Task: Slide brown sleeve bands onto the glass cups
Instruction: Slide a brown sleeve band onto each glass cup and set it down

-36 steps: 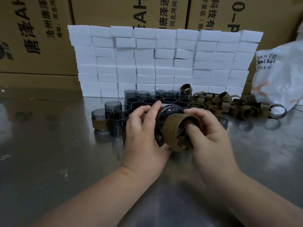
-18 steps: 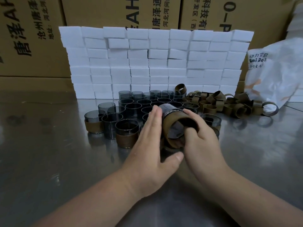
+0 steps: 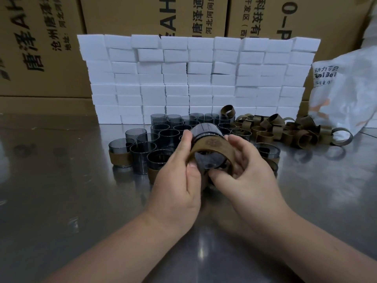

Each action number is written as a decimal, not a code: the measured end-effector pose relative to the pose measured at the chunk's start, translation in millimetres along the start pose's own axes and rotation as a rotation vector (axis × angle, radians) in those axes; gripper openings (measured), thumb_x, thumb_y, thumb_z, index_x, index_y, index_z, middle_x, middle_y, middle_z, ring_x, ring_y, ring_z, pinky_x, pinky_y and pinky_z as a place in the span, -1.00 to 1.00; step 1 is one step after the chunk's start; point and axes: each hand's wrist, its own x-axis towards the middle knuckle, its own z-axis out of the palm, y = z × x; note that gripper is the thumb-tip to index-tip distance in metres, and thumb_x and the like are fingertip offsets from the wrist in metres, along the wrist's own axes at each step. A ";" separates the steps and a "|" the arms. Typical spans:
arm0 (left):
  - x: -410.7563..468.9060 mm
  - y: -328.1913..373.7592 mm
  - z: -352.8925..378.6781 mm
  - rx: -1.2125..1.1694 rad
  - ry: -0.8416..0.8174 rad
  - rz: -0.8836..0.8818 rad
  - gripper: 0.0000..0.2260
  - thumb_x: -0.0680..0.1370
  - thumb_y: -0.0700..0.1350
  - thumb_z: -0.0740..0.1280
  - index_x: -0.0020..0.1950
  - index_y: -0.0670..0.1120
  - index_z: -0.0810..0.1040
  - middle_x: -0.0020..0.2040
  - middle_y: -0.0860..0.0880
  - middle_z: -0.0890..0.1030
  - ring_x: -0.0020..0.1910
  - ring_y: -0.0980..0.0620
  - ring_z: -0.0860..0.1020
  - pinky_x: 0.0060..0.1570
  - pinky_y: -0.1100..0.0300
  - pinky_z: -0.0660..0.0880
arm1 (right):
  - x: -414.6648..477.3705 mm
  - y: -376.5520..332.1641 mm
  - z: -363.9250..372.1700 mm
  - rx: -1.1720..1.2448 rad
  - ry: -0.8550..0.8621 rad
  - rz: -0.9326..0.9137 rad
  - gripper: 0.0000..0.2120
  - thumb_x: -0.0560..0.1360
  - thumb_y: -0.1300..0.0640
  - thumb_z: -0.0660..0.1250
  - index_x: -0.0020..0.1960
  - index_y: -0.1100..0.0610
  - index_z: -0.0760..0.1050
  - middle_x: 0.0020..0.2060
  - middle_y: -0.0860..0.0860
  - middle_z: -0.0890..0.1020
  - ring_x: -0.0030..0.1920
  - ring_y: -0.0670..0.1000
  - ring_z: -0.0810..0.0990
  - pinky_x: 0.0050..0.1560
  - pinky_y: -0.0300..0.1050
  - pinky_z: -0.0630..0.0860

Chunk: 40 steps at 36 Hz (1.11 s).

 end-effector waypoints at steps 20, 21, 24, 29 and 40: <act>8.0 -0.2 -6.4 -0.200 -0.012 -0.013 -0.61 0.52 -0.02 0.08 0.34 0.06 0.34 0.25 0.02 0.49 0.14 0.18 0.53 -0.03 0.30 0.54 | 7.0 -5.5 -10.2 0.063 0.069 -0.023 -0.60 0.35 0.39 0.41 0.17 0.18 0.56 -0.06 -0.12 0.69 -0.04 -0.22 0.63 -0.04 -0.40 0.52; 8.2 -0.1 -6.5 -0.199 -0.006 -0.016 -0.61 0.51 -0.02 0.09 0.34 0.04 0.36 0.23 0.03 0.50 0.13 0.19 0.53 -0.05 0.30 0.55 | 6.9 -6.0 -10.3 0.065 0.073 -0.026 -0.64 0.35 0.39 0.41 0.12 0.15 0.58 -0.11 -0.15 0.69 -0.08 -0.23 0.64 -0.09 -0.42 0.52; 8.1 0.0 -7.6 -0.220 0.016 -0.015 -0.68 0.50 -0.02 0.11 0.23 0.18 0.39 0.17 0.15 0.51 0.07 0.24 0.55 -0.13 0.33 0.55 | 7.1 -5.6 -9.9 0.085 0.075 -0.032 -0.69 0.35 0.38 0.42 0.00 0.07 0.59 -0.17 -0.19 0.68 -0.14 -0.24 0.65 -0.11 -0.41 0.53; 8.9 0.0 -8.3 -0.285 0.050 -0.048 -0.74 0.49 -0.02 0.15 0.12 0.25 0.44 0.07 0.18 0.55 0.03 0.18 0.57 -0.19 0.30 0.55 | 7.6 -2.1 -7.8 0.114 0.070 -0.042 -0.67 0.31 0.35 0.46 0.04 0.13 0.57 -0.13 -0.11 0.69 -0.11 -0.18 0.66 -0.11 -0.38 0.54; 6.3 -2.8 -3.7 -0.392 0.078 -0.134 -0.72 0.47 0.01 0.17 0.14 0.09 0.49 0.16 -0.04 0.55 0.04 0.01 0.59 -0.19 0.23 0.56 | 8.6 0.6 -8.5 0.012 -0.008 0.067 -0.22 0.03 -0.28 0.53 0.16 -0.22 0.29 -0.11 -0.26 0.60 -0.11 -0.34 0.59 -0.20 -0.39 0.50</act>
